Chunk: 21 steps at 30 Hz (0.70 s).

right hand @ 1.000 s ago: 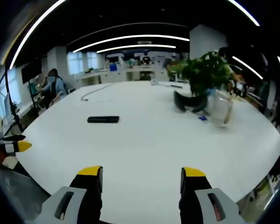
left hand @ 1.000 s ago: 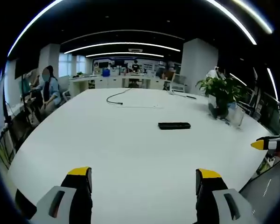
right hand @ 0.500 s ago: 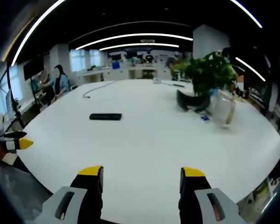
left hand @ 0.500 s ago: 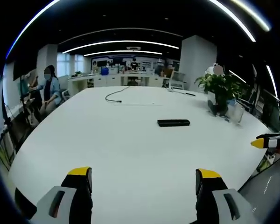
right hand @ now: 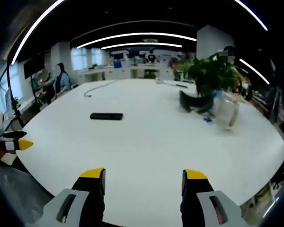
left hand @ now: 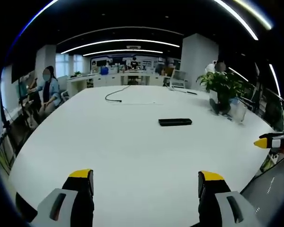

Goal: Press the specified remote control buttons in sequence, fully releasing each button before pressing the next.

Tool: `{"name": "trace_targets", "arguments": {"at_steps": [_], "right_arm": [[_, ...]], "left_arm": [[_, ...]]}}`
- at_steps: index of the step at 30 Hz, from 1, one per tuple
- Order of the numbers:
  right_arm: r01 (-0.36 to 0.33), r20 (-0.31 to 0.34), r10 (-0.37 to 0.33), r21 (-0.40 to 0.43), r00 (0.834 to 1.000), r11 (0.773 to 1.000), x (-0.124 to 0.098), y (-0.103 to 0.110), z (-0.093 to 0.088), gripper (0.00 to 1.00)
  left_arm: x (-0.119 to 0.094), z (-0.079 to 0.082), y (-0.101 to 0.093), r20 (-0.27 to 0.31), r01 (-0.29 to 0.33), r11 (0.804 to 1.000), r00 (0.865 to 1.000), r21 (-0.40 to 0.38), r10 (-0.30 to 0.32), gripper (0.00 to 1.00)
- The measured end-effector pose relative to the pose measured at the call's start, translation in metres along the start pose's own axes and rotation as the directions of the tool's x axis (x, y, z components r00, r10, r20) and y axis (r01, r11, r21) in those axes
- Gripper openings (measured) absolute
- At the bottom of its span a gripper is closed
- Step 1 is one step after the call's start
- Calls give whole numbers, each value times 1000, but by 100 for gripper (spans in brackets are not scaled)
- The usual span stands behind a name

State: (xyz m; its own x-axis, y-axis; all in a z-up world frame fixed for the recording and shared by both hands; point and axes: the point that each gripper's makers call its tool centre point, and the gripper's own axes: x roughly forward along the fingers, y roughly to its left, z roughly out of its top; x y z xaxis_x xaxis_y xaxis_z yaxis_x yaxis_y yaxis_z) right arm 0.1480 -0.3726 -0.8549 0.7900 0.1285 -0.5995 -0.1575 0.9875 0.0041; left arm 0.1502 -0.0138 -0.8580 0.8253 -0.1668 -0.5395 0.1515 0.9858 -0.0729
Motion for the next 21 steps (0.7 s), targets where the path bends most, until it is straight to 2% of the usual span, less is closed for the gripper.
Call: {"name": "trace_targets", "arguments": {"at_steps": [11, 14, 21], "right_arm": [[15, -2, -15, 15, 1000, 1000, 1, -5, 1, 63], [17, -9, -17, 10, 1000, 1000, 1, -4, 0, 63], [14, -29, -14, 2, 999, 1000, 4, -3, -4, 63]], "left_arm": [[3, 1, -5, -7, 27, 1000, 1000, 9, -26, 94], [6, -5, -8, -40, 40, 999, 998, 18, -40, 94], [6, -2, -12, -39, 65, 998, 997, 5, -65, 93]]}}
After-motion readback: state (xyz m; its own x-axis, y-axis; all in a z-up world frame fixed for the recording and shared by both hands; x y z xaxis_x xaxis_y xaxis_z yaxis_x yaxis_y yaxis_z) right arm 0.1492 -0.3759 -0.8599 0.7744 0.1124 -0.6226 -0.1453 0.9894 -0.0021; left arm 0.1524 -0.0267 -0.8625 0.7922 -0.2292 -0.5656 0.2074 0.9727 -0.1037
